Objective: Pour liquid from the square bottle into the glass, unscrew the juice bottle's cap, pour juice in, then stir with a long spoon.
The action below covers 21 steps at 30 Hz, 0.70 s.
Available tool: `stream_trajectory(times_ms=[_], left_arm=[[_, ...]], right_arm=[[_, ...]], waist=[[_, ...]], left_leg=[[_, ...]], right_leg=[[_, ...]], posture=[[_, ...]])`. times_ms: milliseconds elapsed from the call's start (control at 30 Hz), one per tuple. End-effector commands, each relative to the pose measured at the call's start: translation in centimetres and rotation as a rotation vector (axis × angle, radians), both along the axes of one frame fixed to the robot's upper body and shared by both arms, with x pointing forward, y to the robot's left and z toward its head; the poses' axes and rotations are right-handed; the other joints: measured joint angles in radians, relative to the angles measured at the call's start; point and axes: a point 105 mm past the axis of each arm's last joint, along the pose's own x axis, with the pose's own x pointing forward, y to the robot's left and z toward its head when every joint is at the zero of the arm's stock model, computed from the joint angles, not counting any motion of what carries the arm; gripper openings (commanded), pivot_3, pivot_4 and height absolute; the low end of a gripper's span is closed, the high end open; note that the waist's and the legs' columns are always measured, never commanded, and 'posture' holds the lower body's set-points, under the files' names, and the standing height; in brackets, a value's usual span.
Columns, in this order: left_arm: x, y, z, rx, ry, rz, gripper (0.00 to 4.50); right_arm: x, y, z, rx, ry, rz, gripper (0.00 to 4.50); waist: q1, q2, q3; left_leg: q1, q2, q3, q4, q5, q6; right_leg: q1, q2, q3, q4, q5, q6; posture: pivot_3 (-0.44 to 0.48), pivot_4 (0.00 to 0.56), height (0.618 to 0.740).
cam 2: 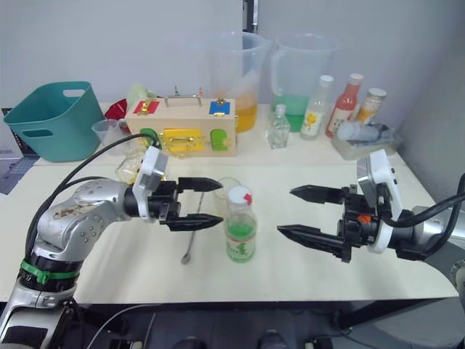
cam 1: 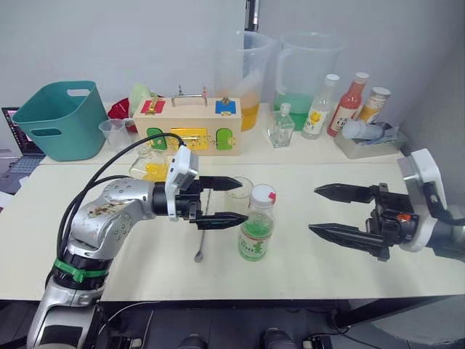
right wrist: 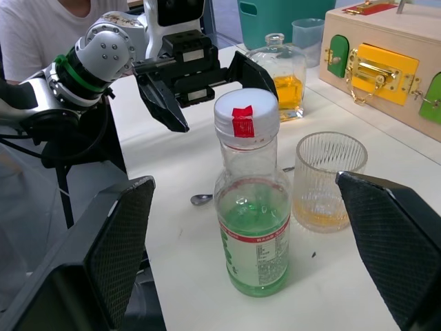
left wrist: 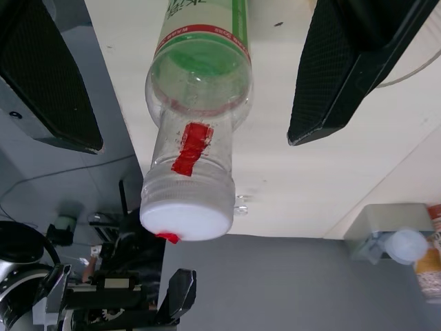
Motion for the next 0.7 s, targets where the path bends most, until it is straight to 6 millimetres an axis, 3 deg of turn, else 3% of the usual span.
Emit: stream_trajectory(times_ms=[33, 500, 600, 700], left_arm=[[-0.2, -1.5, -0.2, 0.023, -0.008, -0.052, 4.5], [1.3, -4.8, -1.2, -0.01, -0.018, -0.076, 4.5], [1.3, -5.1, -1.0, -0.031, -0.025, -0.08, 3.74], [1.3, -5.1, -0.9, -0.04, -0.026, -0.085, 2.68]], right_arm=[[-0.8, 0.0, 0.8, -0.016, -0.063, -0.04, 4.47], [-1.0, 0.1, 0.8, -0.002, -0.051, -0.119, 4.47], [-1.0, 0.5, 0.8, 0.004, -0.051, -0.108, 4.5], [-0.9, 1.1, 1.0, 0.012, -0.055, -0.083, 4.5]], waist=[[0.006, 0.0, 0.0], [0.017, 0.0, 0.0], [0.016, 0.0, 0.0], [0.015, 0.0, 0.0]], left_leg=[[0.0, 0.0, 0.0, 0.0, 0.0, 0.0], [-0.001, 0.0, 0.0, 0.002, 0.0, 0.0], [-0.001, 0.0, 0.0, 0.002, 0.0, 0.0], [-0.001, 0.0, 0.0, 0.002, 0.0, 0.0]], right_leg=[[0.0, 0.0, 0.0, 0.0, 0.0, 0.0], [0.001, 0.0, 0.0, -0.002, 0.0, 0.0], [0.001, 0.0, 0.0, -0.002, 0.0, 0.0], [0.001, 0.0, 0.0, -0.002, 0.0, 0.0]], posture=[[0.0, 0.15, 0.731], [0.0, 0.15, 0.731], [0.0, 0.15, 0.731], [0.0, 0.15, 0.731]])
